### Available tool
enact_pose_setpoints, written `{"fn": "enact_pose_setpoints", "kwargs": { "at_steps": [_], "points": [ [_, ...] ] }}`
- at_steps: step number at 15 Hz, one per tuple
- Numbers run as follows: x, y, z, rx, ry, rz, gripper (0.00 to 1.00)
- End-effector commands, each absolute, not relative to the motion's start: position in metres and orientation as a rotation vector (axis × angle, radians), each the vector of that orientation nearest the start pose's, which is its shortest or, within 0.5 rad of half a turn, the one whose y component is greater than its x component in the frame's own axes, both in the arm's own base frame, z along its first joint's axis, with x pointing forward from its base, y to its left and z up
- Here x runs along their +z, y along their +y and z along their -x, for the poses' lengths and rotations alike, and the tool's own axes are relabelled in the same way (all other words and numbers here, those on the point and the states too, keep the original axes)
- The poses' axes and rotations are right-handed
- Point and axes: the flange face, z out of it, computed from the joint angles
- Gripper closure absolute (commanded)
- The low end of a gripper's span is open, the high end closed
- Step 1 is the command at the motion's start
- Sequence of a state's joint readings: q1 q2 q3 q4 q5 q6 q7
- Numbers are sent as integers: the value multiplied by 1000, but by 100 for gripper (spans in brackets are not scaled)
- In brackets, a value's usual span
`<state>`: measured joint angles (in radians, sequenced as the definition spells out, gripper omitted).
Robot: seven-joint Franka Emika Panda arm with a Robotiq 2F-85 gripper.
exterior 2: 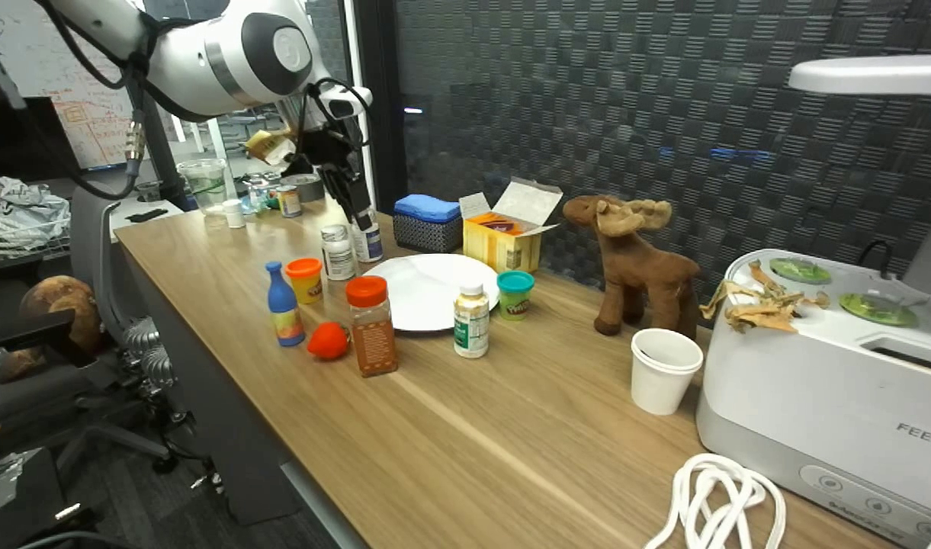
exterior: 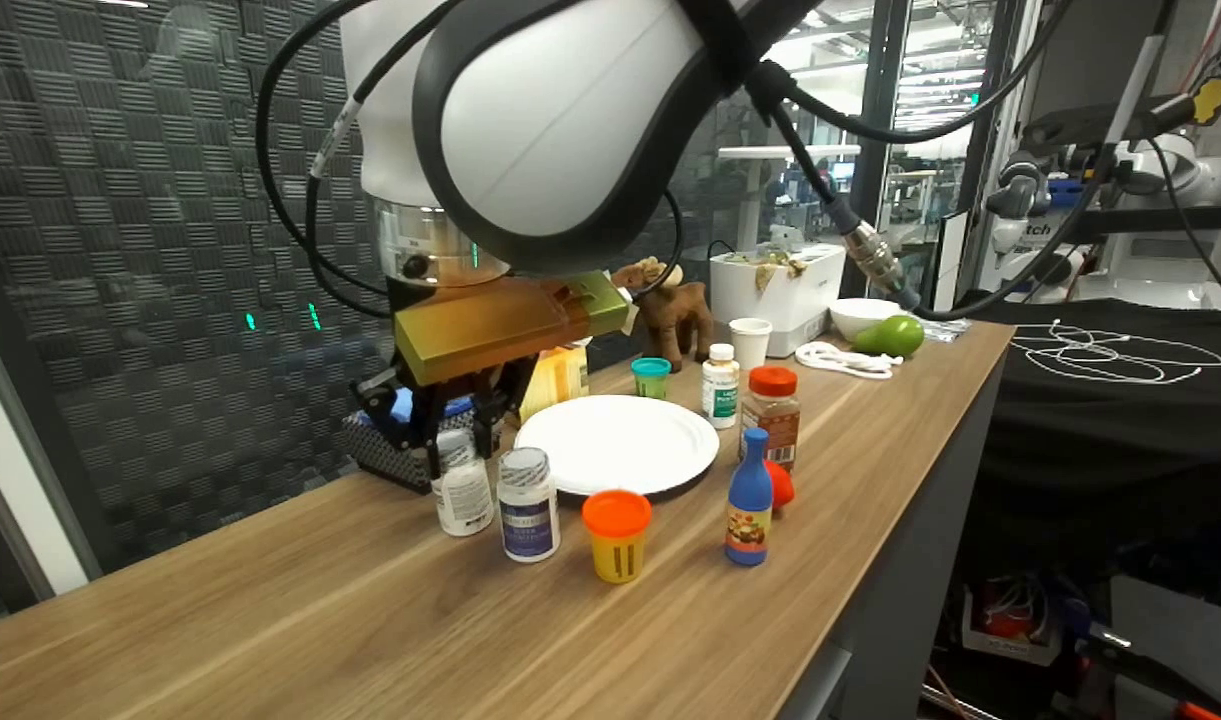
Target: Pick up all the items surrounding the white plate and arrange them on the plate
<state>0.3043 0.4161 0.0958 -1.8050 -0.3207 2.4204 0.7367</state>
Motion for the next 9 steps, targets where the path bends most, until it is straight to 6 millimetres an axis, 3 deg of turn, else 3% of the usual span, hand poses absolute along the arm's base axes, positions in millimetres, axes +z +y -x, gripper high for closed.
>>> {"fn": "enact_pose_setpoints", "kwargs": {
  "at_steps": [1,5,9],
  "points": [
    [349,264,-618,-486,191,3138,81],
    [384,264,-617,-597,204,3147,81],
    [420,232,-613,-674,309,3138,81]
  ]
}}
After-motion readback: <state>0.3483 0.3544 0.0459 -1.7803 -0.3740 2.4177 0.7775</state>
